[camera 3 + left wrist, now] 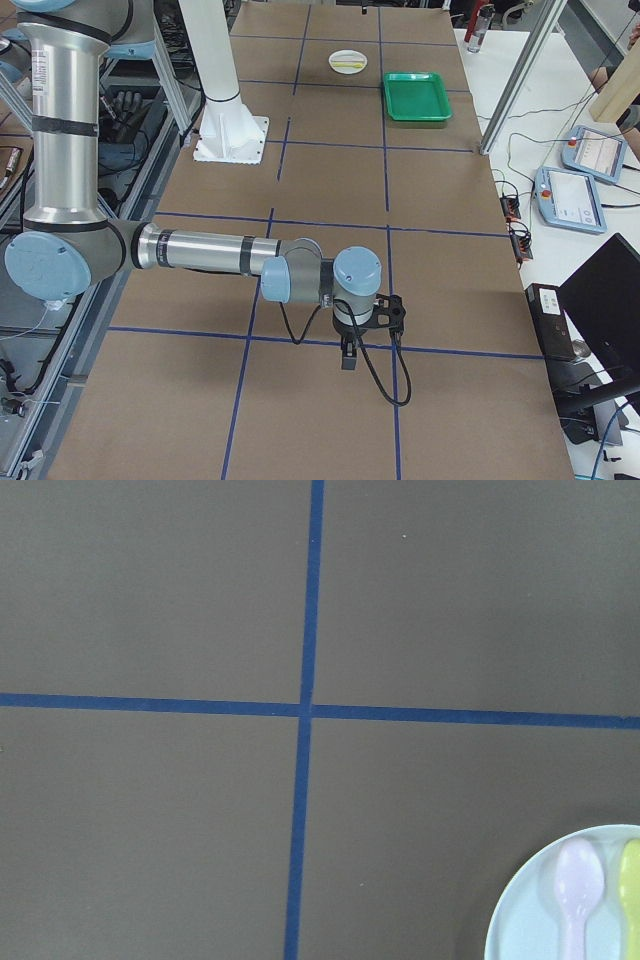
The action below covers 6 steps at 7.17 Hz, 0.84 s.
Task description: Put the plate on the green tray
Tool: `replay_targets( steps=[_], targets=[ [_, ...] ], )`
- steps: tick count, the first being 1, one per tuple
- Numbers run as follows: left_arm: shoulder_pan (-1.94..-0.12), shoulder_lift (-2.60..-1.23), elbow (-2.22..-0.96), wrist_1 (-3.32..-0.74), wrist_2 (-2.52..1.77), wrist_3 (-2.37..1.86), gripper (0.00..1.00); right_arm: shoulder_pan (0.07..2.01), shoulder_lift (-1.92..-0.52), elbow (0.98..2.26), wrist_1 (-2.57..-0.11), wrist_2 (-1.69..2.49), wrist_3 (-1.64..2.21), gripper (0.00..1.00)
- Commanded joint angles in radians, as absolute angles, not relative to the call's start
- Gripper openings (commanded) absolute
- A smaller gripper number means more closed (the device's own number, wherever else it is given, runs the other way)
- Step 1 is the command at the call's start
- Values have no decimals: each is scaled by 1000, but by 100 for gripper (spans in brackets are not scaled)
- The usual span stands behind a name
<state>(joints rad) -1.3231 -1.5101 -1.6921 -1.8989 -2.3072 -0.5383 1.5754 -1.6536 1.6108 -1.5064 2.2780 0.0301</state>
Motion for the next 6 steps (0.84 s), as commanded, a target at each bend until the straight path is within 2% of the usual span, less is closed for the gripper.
replay_targets(
  steps=[1, 3, 6],
  targets=[
    [-1215, -1503, -1613, -2079, -2298, -710, 100, 1575, -1654, 1611, -1506, 2278, 31, 100],
    [-1129, -1503, -1475, -2329, -2275, -851, 100, 1575, -1654, 1612, -1506, 2278, 31, 100],
    [-1034, -1508, -1468, -2347, -2263, -879, 100, 1575, -1654, 1612, -1506, 2278, 31, 100]
  ],
)
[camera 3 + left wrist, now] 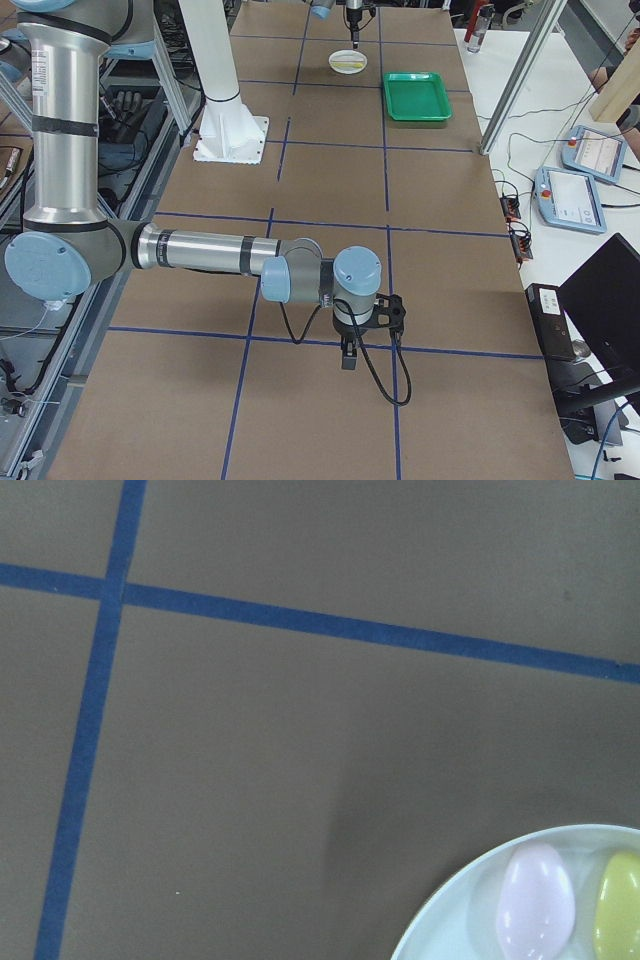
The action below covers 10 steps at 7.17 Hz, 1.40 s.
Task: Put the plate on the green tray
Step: 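Move the left gripper down to the rim of the white plate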
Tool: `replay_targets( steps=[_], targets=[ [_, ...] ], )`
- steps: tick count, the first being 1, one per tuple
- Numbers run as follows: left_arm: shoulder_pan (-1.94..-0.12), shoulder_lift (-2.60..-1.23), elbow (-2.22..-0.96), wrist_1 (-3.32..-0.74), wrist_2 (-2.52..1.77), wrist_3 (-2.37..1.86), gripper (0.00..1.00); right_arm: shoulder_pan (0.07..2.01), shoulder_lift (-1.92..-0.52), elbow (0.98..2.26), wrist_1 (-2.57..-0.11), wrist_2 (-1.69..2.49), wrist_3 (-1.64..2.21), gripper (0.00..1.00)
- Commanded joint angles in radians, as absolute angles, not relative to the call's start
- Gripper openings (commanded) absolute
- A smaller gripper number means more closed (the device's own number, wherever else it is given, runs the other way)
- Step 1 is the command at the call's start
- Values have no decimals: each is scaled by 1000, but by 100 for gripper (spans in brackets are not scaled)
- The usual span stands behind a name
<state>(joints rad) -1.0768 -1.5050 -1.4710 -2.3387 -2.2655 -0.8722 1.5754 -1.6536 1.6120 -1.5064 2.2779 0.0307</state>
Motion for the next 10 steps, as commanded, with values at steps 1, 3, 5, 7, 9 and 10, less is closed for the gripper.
replay_targets(
  steps=[1, 3, 5, 7, 9, 10],
  targets=[
    [-1017, -1508, -1467, -2345, -2263, -877, 100, 1575, -1654, 1612, -1506, 2278, 31, 100],
    [-1012, -1506, -1468, -2345, -2263, -871, 61, 1575, -1654, 1612, -1506, 2278, 31, 100],
    [-1012, -1503, -1465, -2345, -2263, -865, 57, 1575, -1654, 1612, -1505, 2278, 31, 100],
    [-1011, -1503, -1463, -2345, -2263, -865, 58, 1575, -1654, 1611, -1506, 2278, 31, 100],
    [-1011, -1503, -1465, -2345, -2263, -865, 47, 1575, -1654, 1612, -1506, 2278, 31, 100],
    [-1011, -1502, -1466, -2345, -2263, -864, 24, 1575, -1654, 1612, -1506, 2278, 29, 100]
  ],
)
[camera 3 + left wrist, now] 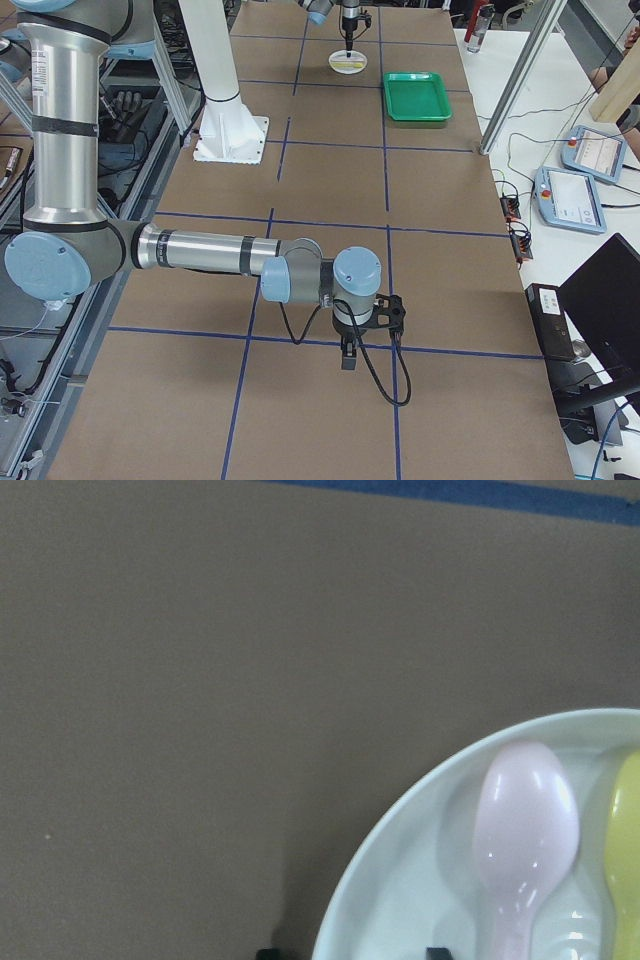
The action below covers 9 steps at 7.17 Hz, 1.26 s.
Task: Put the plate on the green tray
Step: 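Close the left gripper on the plate rim and lift it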
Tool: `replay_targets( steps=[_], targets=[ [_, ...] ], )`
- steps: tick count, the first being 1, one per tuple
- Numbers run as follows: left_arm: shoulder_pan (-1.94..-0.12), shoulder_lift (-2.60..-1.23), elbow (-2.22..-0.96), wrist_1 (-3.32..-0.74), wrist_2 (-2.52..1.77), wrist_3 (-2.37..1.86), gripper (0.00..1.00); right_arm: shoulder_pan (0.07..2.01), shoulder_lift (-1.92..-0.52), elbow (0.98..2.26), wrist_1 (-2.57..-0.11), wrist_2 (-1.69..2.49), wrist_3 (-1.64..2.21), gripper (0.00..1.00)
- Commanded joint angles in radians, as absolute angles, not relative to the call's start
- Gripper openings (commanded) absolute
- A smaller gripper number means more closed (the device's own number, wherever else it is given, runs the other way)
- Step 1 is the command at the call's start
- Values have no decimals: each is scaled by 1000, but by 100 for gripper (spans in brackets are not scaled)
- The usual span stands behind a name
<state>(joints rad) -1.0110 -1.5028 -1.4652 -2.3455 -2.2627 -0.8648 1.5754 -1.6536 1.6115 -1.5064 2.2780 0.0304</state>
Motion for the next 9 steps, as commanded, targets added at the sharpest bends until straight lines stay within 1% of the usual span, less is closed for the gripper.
replay_targets(
  steps=[1, 2, 3, 4, 6, 9],
  targets=[
    [-1015, -1502, -1470, -2345, -2263, -864, 4, 1575, -1654, 1612, -1506, 2278, 31, 100],
    [-1022, -1494, -1480, -2345, -2273, -841, 0, 1575, -1654, 1612, -1505, 2278, 31, 100],
    [-1023, -1449, -1515, -2338, -2281, -771, 0, 1575, -1654, 1612, -1506, 2278, 31, 100],
    [-1054, -1437, -1528, -2330, -2355, -735, 0, 1575, -1654, 1612, -1505, 2278, 31, 100],
    [-1243, -1434, -1514, -2300, -2588, -530, 0, 1575, -1654, 1612, -1506, 2278, 29, 100],
    [-1308, -1454, -1519, -2176, -2699, -514, 0, 1575, -1654, 1612, -1505, 2278, 31, 100]
  ],
)
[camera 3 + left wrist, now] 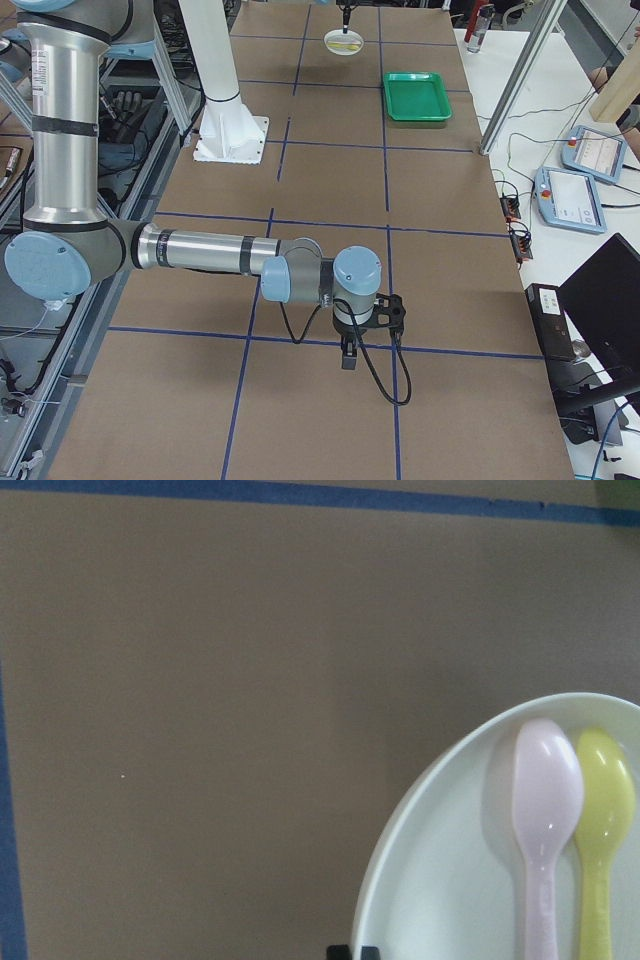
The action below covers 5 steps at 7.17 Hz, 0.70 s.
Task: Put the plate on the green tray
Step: 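Carry the plate with the left gripper over the green tray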
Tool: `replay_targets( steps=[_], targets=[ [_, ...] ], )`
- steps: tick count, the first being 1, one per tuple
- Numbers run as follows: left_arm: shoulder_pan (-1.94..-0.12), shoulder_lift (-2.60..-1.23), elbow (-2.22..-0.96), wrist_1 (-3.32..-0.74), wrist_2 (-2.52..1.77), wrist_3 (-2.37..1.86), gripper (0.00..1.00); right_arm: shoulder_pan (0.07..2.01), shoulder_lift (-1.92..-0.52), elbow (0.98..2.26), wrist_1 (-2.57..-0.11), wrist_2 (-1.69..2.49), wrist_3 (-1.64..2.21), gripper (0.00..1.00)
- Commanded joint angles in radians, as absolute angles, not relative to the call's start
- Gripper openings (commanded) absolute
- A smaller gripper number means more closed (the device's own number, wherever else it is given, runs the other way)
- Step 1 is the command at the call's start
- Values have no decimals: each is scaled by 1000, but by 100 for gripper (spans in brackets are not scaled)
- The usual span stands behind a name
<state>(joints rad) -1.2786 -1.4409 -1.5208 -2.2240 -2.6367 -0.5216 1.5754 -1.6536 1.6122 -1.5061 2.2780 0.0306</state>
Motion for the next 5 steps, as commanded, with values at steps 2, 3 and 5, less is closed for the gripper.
replay_targets(
  steps=[2, 3, 5],
  targets=[
    [-1331, -1582, -1517, -2071, -2732, -544, 0, 1575, -1654, 1612, -1506, 2278, 31, 100],
    [-1330, -1659, -1503, -2024, -2727, -583, 0, 1575, -1654, 1612, -1506, 2278, 31, 100],
    [-1312, -1822, -1381, -2032, -2727, -688, 0, 1575, -1654, 1612, -1505, 2278, 31, 100]
  ],
)
